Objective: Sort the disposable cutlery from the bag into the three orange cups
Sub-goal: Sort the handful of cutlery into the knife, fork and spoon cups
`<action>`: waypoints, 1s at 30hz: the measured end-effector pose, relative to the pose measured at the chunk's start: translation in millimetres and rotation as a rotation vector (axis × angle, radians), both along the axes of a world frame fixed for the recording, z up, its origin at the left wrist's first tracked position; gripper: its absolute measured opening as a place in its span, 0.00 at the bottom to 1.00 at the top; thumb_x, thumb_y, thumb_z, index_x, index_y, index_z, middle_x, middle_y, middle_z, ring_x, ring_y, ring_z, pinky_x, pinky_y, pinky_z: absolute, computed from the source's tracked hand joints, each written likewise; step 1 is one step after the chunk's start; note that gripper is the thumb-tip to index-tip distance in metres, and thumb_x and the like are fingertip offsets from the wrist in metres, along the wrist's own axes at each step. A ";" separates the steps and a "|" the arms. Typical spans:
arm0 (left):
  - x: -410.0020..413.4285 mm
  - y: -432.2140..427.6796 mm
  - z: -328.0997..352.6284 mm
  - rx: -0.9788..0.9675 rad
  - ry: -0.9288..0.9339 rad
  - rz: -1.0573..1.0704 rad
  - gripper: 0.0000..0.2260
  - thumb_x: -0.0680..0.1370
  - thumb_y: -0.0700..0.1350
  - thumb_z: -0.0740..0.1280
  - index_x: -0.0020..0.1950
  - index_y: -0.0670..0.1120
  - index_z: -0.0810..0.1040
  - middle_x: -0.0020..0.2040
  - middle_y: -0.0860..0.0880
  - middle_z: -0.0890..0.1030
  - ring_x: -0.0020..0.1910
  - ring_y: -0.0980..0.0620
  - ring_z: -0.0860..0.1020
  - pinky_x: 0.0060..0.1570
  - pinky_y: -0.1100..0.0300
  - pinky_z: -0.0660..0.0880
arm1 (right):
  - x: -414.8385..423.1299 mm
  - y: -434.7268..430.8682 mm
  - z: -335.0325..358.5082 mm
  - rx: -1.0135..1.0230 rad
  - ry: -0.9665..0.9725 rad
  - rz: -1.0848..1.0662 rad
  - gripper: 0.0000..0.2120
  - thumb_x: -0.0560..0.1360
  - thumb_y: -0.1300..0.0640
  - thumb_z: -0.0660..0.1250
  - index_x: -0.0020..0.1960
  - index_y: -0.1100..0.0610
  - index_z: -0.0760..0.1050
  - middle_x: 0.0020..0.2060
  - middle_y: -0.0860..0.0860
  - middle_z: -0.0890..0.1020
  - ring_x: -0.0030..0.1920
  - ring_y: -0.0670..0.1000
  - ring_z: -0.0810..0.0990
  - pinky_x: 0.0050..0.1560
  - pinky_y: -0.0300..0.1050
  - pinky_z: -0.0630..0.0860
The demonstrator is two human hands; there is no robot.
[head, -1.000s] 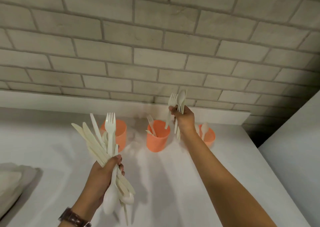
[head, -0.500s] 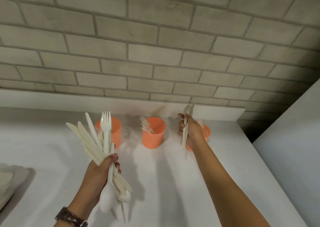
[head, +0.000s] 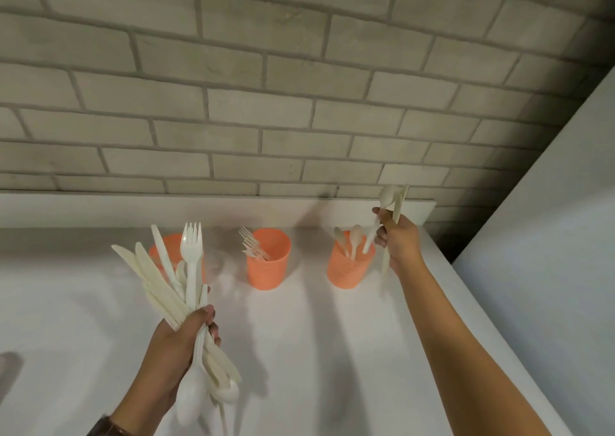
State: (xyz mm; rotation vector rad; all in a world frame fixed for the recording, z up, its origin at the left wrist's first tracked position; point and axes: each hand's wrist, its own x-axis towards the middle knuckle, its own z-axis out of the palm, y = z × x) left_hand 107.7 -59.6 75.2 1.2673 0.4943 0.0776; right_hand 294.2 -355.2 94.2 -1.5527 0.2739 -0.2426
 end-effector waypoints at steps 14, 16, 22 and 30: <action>0.1 11.6 -9.7 0.001 0.006 0.015 0.07 0.77 0.37 0.62 0.47 0.46 0.77 0.24 0.50 0.74 0.24 0.53 0.72 0.36 0.54 0.71 | 11.5 1.4 -48.5 -0.364 0.126 -0.098 0.08 0.75 0.57 0.68 0.46 0.62 0.80 0.37 0.56 0.79 0.40 0.56 0.78 0.43 0.48 0.74; 0.3 12.3 -10.8 0.011 0.010 0.004 0.04 0.77 0.37 0.62 0.46 0.43 0.76 0.23 0.50 0.74 0.22 0.54 0.73 0.36 0.54 0.71 | 2.4 3.3 -47.1 -0.307 0.089 -0.137 0.08 0.76 0.54 0.66 0.45 0.59 0.78 0.33 0.52 0.77 0.36 0.53 0.76 0.40 0.45 0.72; 0.7 13.0 -10.3 0.009 0.007 0.009 0.05 0.77 0.37 0.62 0.45 0.45 0.76 0.23 0.51 0.74 0.21 0.55 0.73 0.36 0.53 0.71 | -29.3 32.1 -15.5 0.215 -0.068 0.267 0.12 0.80 0.51 0.57 0.51 0.60 0.65 0.29 0.55 0.74 0.19 0.47 0.62 0.21 0.35 0.60; -10.7 29.2 -7.2 -0.053 -0.009 0.082 0.06 0.77 0.36 0.63 0.44 0.45 0.77 0.24 0.49 0.74 0.22 0.53 0.73 0.34 0.55 0.70 | -42.9 105.4 10.9 0.273 -0.013 0.406 0.05 0.79 0.62 0.52 0.44 0.56 0.61 0.34 0.56 0.73 0.21 0.48 0.63 0.24 0.38 0.58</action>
